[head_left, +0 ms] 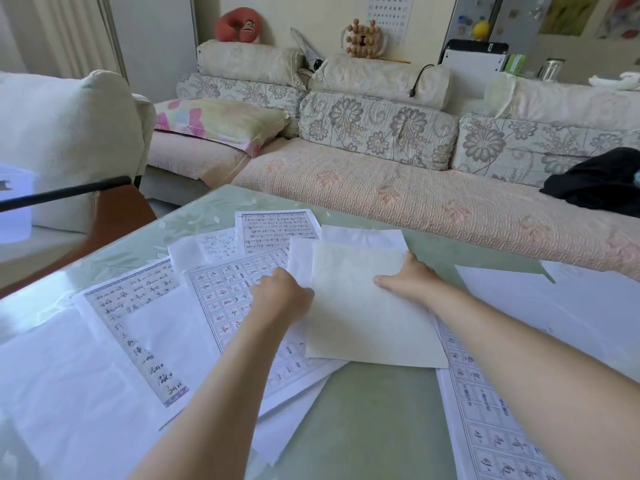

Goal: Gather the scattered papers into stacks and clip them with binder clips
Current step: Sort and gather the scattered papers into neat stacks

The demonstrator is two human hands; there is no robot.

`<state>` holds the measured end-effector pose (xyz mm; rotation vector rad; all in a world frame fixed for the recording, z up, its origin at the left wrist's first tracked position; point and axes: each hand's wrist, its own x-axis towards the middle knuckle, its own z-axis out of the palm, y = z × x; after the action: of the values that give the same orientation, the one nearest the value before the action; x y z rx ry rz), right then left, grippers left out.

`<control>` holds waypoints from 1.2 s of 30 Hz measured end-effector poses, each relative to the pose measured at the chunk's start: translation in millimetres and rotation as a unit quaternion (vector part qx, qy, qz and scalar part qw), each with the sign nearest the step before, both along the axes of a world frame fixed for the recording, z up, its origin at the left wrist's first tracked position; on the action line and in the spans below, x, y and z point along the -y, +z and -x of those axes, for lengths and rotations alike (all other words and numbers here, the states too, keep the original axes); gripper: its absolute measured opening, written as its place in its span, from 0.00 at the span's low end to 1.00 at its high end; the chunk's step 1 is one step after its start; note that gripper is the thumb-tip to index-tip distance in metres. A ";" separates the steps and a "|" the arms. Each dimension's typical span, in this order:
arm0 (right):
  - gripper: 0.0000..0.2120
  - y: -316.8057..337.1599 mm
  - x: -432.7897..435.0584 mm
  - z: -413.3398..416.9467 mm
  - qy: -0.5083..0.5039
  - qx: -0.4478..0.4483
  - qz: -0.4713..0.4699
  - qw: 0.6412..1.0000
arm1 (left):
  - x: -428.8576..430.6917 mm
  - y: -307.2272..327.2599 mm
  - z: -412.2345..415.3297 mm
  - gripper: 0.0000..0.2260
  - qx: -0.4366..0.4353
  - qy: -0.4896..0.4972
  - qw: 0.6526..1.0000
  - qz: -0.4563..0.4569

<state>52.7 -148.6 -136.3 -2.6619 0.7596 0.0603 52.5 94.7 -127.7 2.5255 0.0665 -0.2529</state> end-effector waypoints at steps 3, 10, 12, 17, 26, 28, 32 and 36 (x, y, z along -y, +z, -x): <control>0.43 -10.0 -10.4 -1.3 0.050 0.022 0.055 0.997 | 5.2 2.4 -1.3 0.12 -0.043 0.036 0.987 0.150; 0.33 -16.9 -26.4 6.9 0.143 0.035 0.077 0.986 | -1.2 -5.7 -2.4 0.11 -0.106 0.050 0.935 0.335; 0.33 -16.0 -23.4 11.0 0.152 0.038 0.039 0.987 | -2.6 -7.8 -0.9 0.11 -0.100 0.051 0.930 0.349; 0.29 -6.3 -15.2 19.0 0.142 0.080 -0.053 0.985 | -2.3 -12.6 2.1 0.14 -0.047 0.071 0.937 0.340; 0.25 -3.7 -33.8 37.4 0.177 0.040 0.021 0.983 | -47.2 -6.9 -0.7 0.12 -0.056 0.062 0.940 0.331; 0.24 -5.0 -45.3 39.4 0.203 0.038 0.003 0.979 | -50.7 -8.5 0.8 0.15 -0.082 0.047 0.933 0.348; 0.24 -5.5 -49.9 39.6 0.203 0.059 -0.077 0.974 | -58.9 -8.8 1.9 0.18 -0.086 0.038 0.925 0.367; 0.32 1.2 -48.8 38.8 0.123 0.122 -0.141 0.975 | -73.3 -4.5 1.8 0.15 -0.050 0.052 0.911 0.406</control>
<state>13.9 -99.8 -135.1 -2.4173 0.3143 -0.0863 50.7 168.0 -132.2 1.6726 0.1088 -0.2930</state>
